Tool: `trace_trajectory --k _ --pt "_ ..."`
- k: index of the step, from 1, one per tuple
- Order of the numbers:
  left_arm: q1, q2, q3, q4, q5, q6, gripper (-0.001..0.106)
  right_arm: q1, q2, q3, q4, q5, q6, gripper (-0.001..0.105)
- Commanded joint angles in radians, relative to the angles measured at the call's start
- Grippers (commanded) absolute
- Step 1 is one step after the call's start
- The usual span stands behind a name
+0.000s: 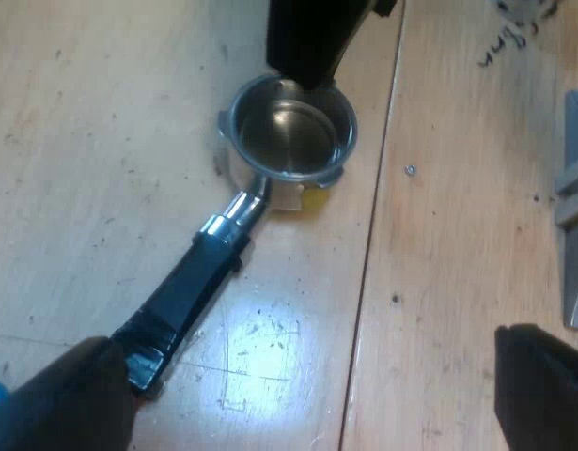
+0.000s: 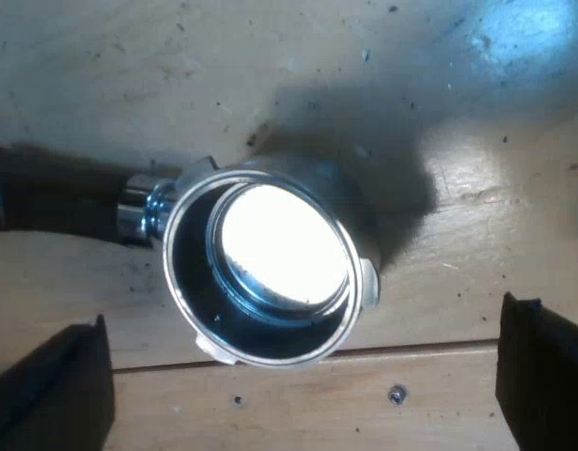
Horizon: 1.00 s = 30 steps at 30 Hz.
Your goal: Put the handle in the coffee machine
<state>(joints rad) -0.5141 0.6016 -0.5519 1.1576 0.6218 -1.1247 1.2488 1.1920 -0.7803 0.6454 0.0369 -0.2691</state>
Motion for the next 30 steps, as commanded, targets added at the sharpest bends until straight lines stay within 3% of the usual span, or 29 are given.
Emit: trace_trajectory --k 1,7,11,25,30 --pt "-0.007 0.015 -0.01 -0.002 0.028 0.021 0.081 -0.001 0.031 -0.008 -0.02 -0.012 0.003 0.08" --pt "-0.007 0.022 -0.01 -0.002 0.029 0.04 0.081 -0.008 0.081 -0.023 -0.044 -0.01 0.0 0.079" --pt "-0.007 0.022 -0.01 -0.002 0.029 0.053 0.081 -0.039 0.133 -0.058 -0.043 -0.027 -0.051 0.079" --pt "-0.007 0.022 -0.01 -0.002 0.029 0.053 0.081 -0.071 0.255 -0.078 -0.042 -0.126 -0.05 0.079" --pt "-0.007 0.022 -0.01 -0.002 0.029 0.053 0.081 -0.071 0.284 -0.078 -0.067 -0.128 -0.096 0.079"
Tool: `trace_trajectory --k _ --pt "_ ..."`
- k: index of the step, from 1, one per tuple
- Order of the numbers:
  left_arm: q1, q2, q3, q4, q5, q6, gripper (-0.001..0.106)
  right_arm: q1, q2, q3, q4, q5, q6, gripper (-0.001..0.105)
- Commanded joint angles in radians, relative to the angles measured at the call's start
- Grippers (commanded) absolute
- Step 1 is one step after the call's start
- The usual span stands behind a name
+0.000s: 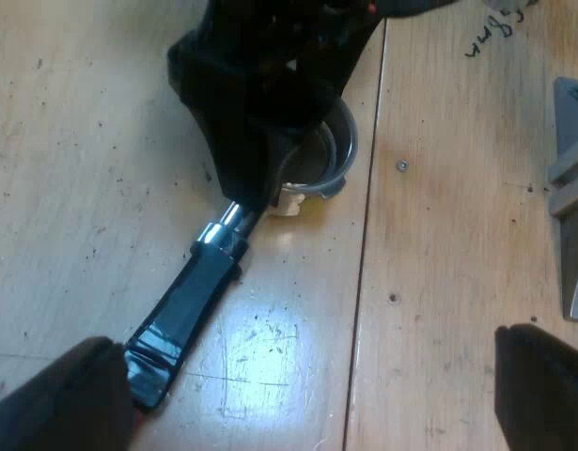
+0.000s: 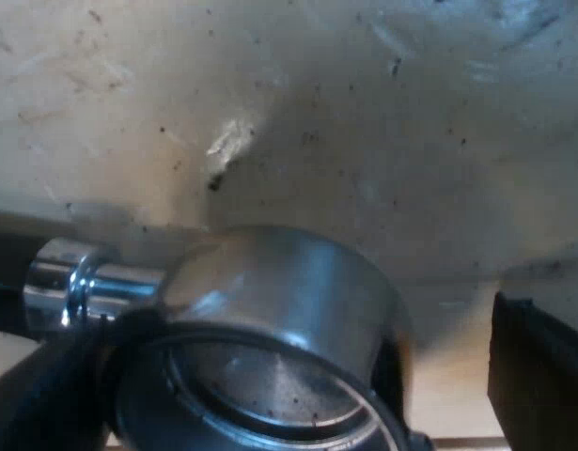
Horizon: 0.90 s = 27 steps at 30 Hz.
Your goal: Put the handle in the coffee machine
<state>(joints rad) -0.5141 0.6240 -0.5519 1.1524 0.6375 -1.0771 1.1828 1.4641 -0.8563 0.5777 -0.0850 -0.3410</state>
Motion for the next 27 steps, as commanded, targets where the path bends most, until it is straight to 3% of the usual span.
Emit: trace_trajectory --k 1,16,17,20,26,27 --pt "-0.007 -0.001 -0.01 0.003 0.014 0.005 0.081 -0.005 0.017 -0.002 -0.022 -0.01 -0.036 0.079" --pt "-0.007 -0.001 -0.01 0.003 0.014 0.005 0.081 -0.005 0.023 -0.002 -0.012 0.01 -0.04 0.079" --pt "-0.007 -0.001 -0.01 -0.002 0.014 0.005 0.081 -0.005 0.023 -0.002 -0.012 -0.015 -0.042 0.07" --pt "-0.007 -0.001 -0.01 -0.005 0.014 0.005 0.081 -0.005 0.023 -0.002 -0.012 -0.031 -0.042 0.056" --pt "-0.007 -0.001 -0.01 -0.029 0.014 0.005 0.081 -0.005 0.023 -0.002 -0.017 -0.063 -0.083 0.0" --pt "-0.007 -0.001 -0.01 -0.029 0.014 0.005 0.081 -0.005 0.023 -0.002 -0.018 -0.07 -0.095 0.0"
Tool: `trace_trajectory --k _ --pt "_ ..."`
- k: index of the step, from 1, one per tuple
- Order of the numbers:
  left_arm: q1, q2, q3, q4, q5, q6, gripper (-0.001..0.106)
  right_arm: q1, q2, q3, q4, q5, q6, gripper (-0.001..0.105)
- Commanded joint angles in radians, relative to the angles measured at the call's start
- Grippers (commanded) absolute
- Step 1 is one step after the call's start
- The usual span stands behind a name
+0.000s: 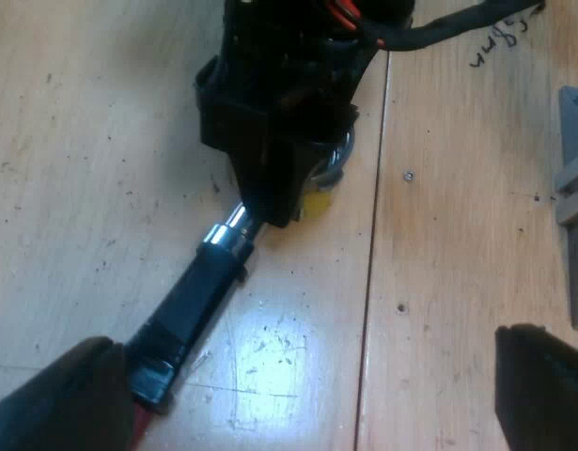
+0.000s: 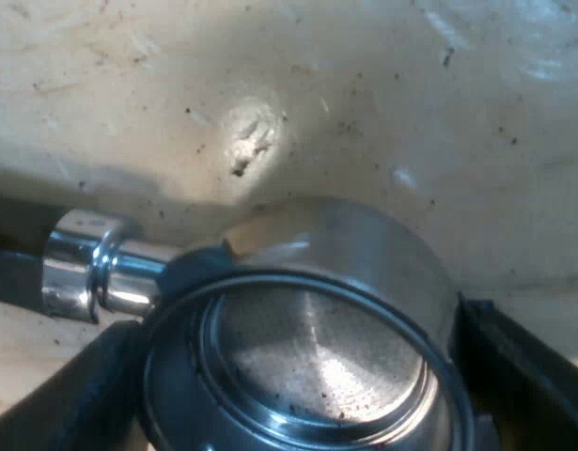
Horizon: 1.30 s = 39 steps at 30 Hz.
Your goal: Put the handle in the coffee machine
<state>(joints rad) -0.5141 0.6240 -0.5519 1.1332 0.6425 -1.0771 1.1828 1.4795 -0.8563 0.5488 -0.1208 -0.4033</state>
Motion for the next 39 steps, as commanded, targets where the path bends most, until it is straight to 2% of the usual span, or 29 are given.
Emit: trace_trajectory --k 1,7,11,14,19,21,22,29,34,39 --pt "-0.007 -0.001 -0.01 -0.007 0.009 0.002 0.081 -0.005 0.006 -0.002 0.012 -0.046 -0.048 0.0" --pt "-0.007 -0.001 -0.01 0.012 0.007 0.006 0.081 -0.005 -0.05 -0.002 0.032 -0.059 -0.127 0.0" --pt "-0.007 -0.001 -0.01 0.028 0.007 0.006 0.081 -0.005 -0.095 -0.017 0.142 -0.056 -0.203 0.0" --pt "-0.007 -0.001 -0.017 0.065 0.008 0.087 0.081 -0.007 -0.131 -0.049 0.273 -0.056 -0.286 0.0" --pt "-0.007 -0.001 -0.024 0.069 -0.011 0.138 0.081 -0.042 -0.168 -0.105 0.365 -0.096 -0.392 0.0" --pt "-0.007 -0.001 -0.024 0.069 -0.015 0.142 0.081 -0.053 -0.178 -0.118 0.377 -0.101 -0.404 0.0" --pt "-0.007 0.001 -0.024 0.069 -0.017 0.145 0.081 -0.078 -0.195 -0.143 0.385 -0.119 -0.448 0.0" --pt "-0.007 0.005 -0.024 0.046 -0.02 0.17 0.081 -0.123 -0.203 -0.229 0.422 -0.154 -0.519 0.0" --pt "-0.007 0.009 -0.024 -0.04 -0.031 0.161 0.081 -0.123 -0.203 -0.251 0.422 -0.175 -0.52 0.0" --pt "-0.007 0.054 -0.022 -0.053 -0.071 0.161 0.081 -0.123 -0.205 -0.25 0.422 -0.194 -0.52 0.0"
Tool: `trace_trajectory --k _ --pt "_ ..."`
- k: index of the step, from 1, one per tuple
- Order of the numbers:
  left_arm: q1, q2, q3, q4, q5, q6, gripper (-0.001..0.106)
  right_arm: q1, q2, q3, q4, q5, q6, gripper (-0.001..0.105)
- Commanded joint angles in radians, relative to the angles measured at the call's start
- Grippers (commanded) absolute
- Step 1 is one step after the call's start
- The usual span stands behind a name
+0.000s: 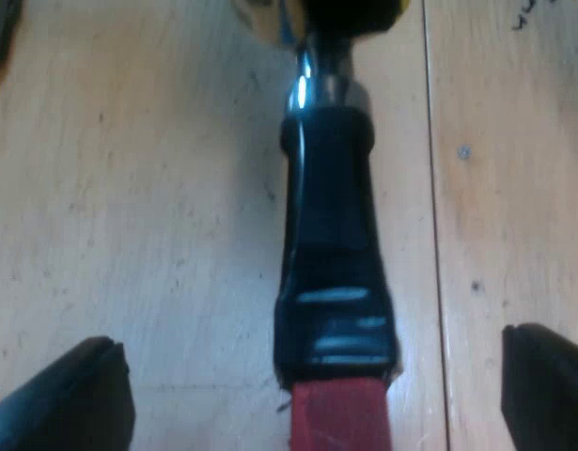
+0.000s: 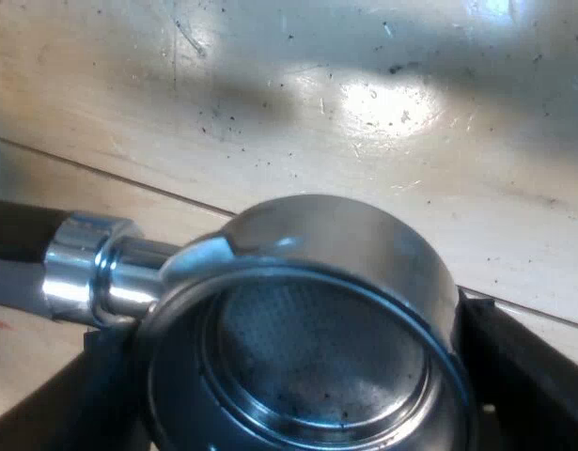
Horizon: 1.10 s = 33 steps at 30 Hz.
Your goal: Put the handle in the coffee machine
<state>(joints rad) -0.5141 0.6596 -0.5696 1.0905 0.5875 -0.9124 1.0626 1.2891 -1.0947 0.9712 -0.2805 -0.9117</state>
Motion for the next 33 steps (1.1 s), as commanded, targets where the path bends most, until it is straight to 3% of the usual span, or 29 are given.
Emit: trace_trajectory --k 1,9,19,22,26,33 --pt "-0.007 0.035 -0.002 -0.014 -0.015 -0.002 0.081 -0.002 -0.014 -0.012 0.0 -0.039 -0.012 0.0" --pt "-0.007 0.096 0.051 -0.018 -0.013 0.024 0.081 -0.002 -0.014 -0.012 0.0 -0.038 -0.021 0.0" --pt "-0.007 0.096 0.055 -0.042 -0.013 0.024 0.08 -0.002 -0.014 -0.012 0.0 -0.038 -0.03 0.0" --pt "-0.007 0.096 0.055 -0.045 -0.013 0.024 0.073 -0.002 -0.014 -0.012 0.0 -0.038 -0.03 0.0" --pt "-0.007 0.096 0.055 -0.045 -0.013 0.024 0.05 -0.002 -0.014 -0.012 0.0 -0.038 -0.03 0.0" --pt "-0.007 0.096 0.055 -0.045 -0.013 0.024 0.025 -0.002 -0.014 -0.012 0.0 -0.038 -0.03 0.0"
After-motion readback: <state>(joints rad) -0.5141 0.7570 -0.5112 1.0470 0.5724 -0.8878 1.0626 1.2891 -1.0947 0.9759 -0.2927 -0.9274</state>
